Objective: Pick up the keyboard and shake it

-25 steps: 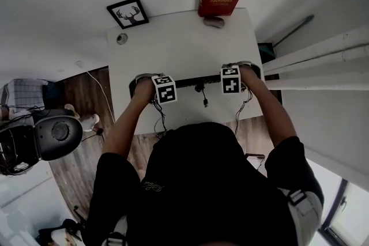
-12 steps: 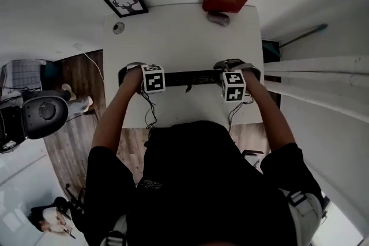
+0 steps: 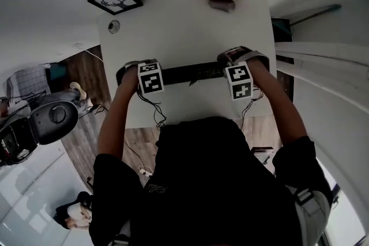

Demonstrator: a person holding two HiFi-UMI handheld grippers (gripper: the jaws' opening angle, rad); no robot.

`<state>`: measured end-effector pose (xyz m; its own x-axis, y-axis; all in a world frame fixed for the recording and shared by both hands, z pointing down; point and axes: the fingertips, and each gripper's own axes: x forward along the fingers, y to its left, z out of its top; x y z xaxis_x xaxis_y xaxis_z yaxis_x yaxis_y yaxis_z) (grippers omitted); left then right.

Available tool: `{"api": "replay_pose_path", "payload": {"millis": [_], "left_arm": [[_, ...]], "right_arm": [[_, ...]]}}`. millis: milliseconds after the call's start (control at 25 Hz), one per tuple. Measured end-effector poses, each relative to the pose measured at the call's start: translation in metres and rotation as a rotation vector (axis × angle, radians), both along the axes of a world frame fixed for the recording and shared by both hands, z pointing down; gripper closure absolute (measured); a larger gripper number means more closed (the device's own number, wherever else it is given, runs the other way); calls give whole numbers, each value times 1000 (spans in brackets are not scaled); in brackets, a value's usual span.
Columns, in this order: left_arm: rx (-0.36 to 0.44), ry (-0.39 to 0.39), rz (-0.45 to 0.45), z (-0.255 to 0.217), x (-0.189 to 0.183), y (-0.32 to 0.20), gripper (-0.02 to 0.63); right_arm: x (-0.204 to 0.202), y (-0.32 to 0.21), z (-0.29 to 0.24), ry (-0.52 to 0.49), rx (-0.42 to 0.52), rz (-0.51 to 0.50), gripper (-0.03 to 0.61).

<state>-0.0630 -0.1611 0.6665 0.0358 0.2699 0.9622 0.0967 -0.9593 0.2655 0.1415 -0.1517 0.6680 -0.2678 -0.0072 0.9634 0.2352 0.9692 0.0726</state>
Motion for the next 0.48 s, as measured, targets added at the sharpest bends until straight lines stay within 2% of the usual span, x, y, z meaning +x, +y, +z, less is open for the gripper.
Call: {"api": "replay_pose_path", "payload": {"millis": [80, 120, 320, 400, 480], "left_arm": [[88, 24, -28, 0, 0, -12, 343], [134, 27, -29, -1, -1, -15, 325], [376, -6, 30, -1, 2, -19, 335], [398, -2, 37, 3, 3, -23, 347], [367, 13, 37, 7, 3, -25, 348]], "right_arm": [[-2, -2, 2, 3, -55, -7, 350], [-2, -3, 3, 5, -85, -9, 350], [0, -14, 8, 19, -205, 15, 347], [1, -20, 11, 31, -235, 34, 342], [1, -22, 13, 49, -273, 51, 342]]}}
